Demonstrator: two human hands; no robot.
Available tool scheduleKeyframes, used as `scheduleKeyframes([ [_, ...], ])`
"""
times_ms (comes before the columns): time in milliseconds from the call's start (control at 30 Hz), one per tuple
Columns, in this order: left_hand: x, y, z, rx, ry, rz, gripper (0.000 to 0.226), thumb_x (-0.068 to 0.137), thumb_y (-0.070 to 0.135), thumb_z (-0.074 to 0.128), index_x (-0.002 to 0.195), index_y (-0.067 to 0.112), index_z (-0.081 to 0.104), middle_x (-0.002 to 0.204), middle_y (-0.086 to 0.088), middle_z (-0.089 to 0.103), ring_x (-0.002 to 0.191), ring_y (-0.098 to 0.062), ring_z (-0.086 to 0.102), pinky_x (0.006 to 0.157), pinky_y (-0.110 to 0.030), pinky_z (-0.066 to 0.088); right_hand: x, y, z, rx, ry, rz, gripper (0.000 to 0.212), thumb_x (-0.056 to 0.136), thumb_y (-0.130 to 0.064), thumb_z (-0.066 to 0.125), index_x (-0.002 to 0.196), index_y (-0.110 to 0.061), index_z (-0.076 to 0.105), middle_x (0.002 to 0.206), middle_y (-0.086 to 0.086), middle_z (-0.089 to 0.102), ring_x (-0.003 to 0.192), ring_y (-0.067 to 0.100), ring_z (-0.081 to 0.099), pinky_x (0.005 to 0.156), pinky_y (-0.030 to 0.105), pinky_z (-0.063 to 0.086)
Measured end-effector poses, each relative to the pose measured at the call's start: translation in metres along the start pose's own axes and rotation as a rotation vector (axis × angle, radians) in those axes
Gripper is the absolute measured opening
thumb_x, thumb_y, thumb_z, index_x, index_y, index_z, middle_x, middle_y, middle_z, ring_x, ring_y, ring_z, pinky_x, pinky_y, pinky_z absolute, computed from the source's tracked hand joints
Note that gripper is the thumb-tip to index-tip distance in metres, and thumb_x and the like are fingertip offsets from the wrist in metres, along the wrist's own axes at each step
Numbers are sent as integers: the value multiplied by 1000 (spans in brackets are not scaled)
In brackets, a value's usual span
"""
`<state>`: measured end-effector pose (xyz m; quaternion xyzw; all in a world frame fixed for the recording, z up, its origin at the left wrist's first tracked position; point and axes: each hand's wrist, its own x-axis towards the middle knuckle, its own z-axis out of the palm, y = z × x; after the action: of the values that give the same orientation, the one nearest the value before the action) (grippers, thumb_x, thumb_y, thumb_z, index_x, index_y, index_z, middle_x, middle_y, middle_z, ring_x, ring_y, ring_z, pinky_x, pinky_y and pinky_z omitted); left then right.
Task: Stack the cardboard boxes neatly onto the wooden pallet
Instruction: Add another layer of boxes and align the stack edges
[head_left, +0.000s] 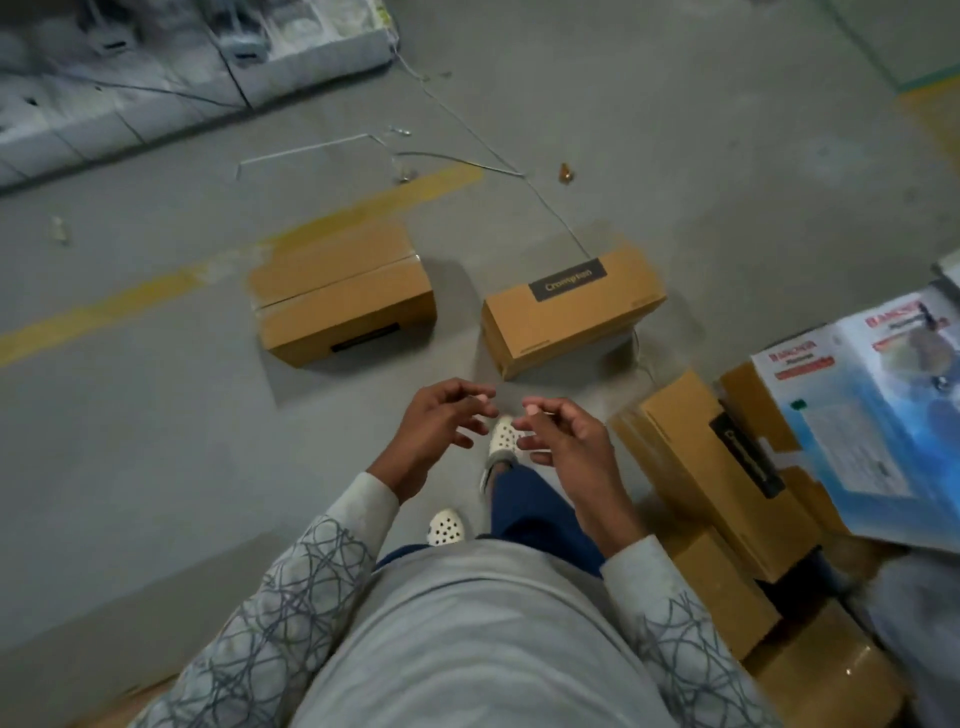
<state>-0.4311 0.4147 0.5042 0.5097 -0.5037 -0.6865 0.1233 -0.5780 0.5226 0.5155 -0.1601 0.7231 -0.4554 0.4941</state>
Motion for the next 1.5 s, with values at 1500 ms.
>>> scheduleKeyframes([
  [1500, 454, 123, -366, -1038, 926, -457, 21, 101, 19, 61, 116, 8, 70, 93, -7, 75, 74, -21, 66, 66, -32, 49, 614, -309, 481, -975, -813, -17, 16, 101, -29, 63, 112, -20, 70, 96, 1, 76, 80, 19, 70, 75, 37, 54],
])
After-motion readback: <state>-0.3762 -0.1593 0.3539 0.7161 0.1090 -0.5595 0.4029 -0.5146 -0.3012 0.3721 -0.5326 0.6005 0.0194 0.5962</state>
